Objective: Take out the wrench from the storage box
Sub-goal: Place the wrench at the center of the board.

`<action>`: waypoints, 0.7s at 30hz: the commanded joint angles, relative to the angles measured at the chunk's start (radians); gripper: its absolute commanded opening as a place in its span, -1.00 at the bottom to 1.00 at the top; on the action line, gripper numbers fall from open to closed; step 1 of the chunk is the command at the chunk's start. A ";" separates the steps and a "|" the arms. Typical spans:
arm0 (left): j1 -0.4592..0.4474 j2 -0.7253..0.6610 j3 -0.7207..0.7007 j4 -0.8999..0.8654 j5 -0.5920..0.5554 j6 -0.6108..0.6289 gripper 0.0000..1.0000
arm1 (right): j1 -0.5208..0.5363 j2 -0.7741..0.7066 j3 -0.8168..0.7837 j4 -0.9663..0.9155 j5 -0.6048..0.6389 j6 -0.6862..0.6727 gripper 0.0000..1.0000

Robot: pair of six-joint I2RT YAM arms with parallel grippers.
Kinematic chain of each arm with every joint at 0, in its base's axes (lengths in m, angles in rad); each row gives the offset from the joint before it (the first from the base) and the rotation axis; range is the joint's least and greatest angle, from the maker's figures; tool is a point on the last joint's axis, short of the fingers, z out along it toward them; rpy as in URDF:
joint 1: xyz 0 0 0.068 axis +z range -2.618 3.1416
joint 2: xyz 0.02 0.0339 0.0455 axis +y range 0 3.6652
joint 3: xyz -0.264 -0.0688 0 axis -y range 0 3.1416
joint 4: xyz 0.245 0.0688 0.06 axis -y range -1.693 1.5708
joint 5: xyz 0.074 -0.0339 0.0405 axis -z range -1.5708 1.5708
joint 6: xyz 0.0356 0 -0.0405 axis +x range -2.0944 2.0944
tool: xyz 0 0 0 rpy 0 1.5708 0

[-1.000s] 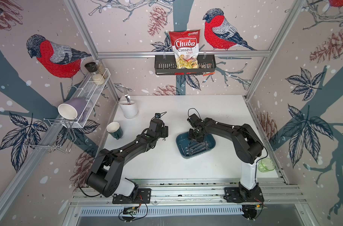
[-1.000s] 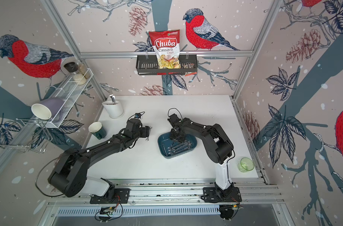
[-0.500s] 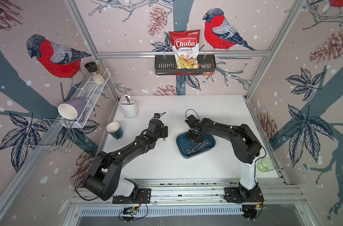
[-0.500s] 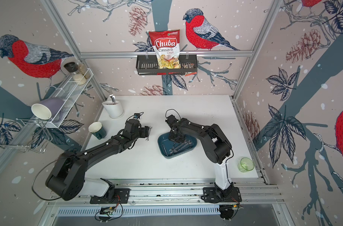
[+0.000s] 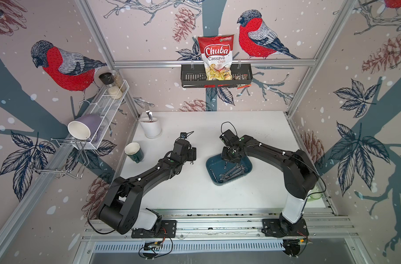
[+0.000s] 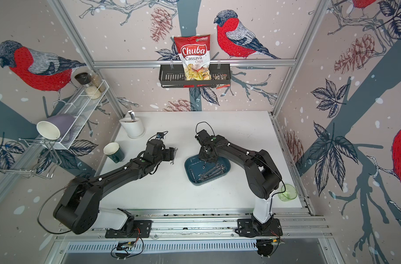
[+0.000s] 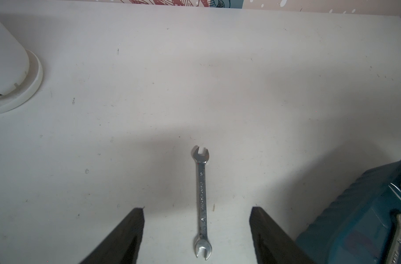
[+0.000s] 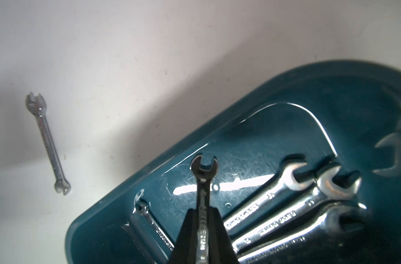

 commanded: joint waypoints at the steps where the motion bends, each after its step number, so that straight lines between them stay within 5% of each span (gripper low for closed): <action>1: 0.002 0.002 -0.002 0.036 -0.011 0.009 0.55 | -0.006 -0.045 0.014 -0.053 0.052 -0.005 -0.84; 7: 0.001 0.002 -0.001 0.034 -0.013 0.011 0.55 | -0.094 -0.150 0.024 -0.122 0.108 -0.055 -0.84; 17: -0.001 -0.007 0.004 0.031 0.022 0.003 0.64 | -0.475 -0.274 -0.125 -0.086 0.121 -0.334 -0.87; 21: -0.028 -0.045 0.026 0.028 0.049 0.011 0.71 | -0.547 -0.237 -0.187 -0.041 0.089 -0.411 -0.87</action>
